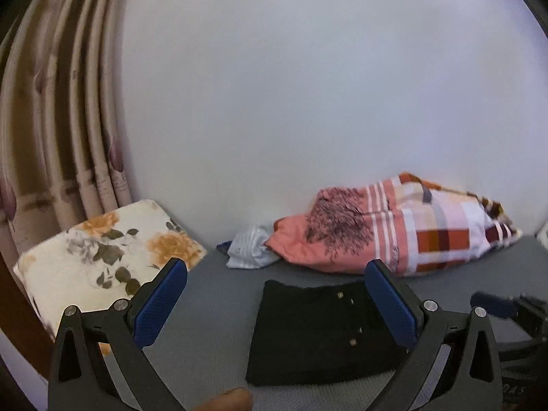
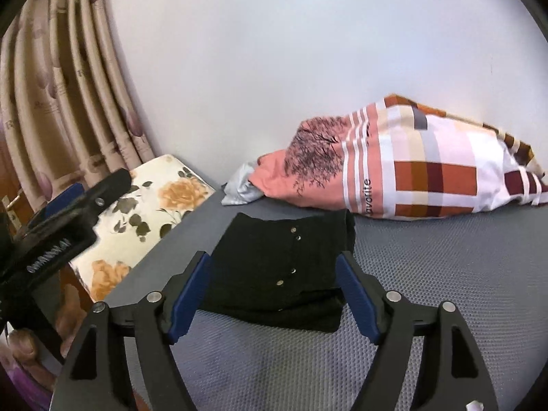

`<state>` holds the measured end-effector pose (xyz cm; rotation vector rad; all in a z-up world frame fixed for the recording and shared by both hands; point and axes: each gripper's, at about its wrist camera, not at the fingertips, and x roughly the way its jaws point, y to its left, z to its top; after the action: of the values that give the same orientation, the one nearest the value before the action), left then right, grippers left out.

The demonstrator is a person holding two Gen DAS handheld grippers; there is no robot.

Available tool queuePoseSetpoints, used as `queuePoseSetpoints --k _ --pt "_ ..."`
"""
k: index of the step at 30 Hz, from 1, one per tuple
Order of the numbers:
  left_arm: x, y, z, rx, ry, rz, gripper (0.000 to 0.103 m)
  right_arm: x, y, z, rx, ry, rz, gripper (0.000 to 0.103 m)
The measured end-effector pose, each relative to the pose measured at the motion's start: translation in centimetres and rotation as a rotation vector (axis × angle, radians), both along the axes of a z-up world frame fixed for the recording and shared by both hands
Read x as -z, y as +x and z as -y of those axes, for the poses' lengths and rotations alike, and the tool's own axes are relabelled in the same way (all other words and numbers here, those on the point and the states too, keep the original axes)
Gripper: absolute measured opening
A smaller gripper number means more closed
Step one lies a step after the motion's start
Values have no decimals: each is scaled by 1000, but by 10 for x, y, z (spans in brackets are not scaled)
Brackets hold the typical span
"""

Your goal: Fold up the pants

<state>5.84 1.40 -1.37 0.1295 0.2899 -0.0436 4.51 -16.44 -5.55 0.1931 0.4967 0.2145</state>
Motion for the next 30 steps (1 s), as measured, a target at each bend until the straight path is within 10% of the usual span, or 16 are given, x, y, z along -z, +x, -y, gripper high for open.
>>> queuePoseSetpoints --k 30 --pt "6 -29 -9 74 -94 -128 103 -7 -41 -19 -15 -14 -17 87"
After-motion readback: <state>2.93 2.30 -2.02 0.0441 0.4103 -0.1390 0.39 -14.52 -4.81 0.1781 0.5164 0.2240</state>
